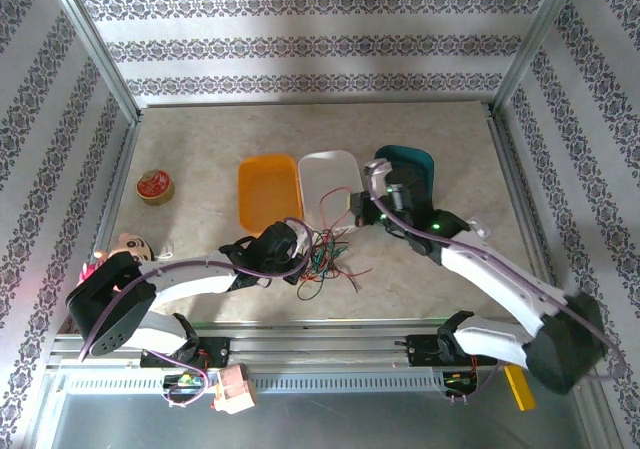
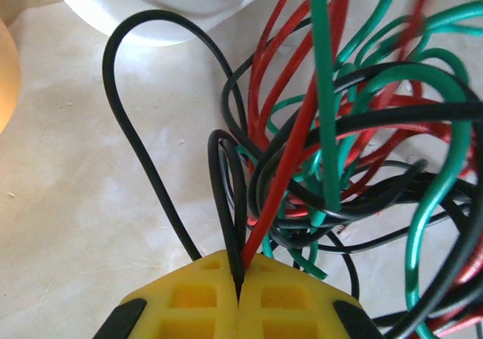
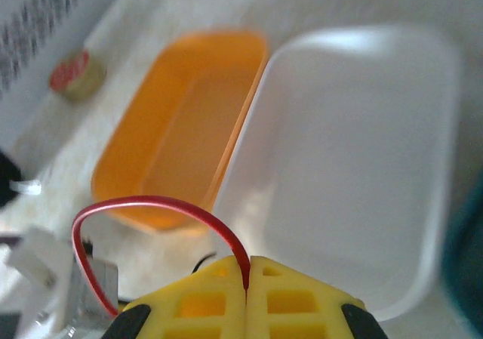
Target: Untangle the cables
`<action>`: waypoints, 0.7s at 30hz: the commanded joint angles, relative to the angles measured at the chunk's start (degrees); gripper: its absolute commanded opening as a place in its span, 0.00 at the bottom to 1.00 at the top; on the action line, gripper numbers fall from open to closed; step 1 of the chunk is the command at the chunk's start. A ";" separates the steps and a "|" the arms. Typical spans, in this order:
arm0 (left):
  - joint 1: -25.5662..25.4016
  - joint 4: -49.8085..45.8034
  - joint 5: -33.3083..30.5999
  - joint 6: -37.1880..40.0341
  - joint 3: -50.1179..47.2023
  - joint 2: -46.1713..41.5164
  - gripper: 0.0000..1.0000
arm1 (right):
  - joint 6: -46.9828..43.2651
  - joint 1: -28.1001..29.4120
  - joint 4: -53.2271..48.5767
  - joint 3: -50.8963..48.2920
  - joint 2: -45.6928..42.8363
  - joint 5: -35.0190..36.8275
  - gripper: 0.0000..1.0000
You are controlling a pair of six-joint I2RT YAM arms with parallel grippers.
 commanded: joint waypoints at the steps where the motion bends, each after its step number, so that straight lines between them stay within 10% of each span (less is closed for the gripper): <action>1: -1.01 -1.26 -2.11 -0.98 -1.03 1.25 0.00 | 2.00 -3.42 0.51 1.95 -6.17 6.52 0.00; 21: -1.01 -2.49 -8.41 -2.59 -1.69 3.79 0.00 | 3.57 -29.17 0.97 13.30 -13.79 5.00 0.00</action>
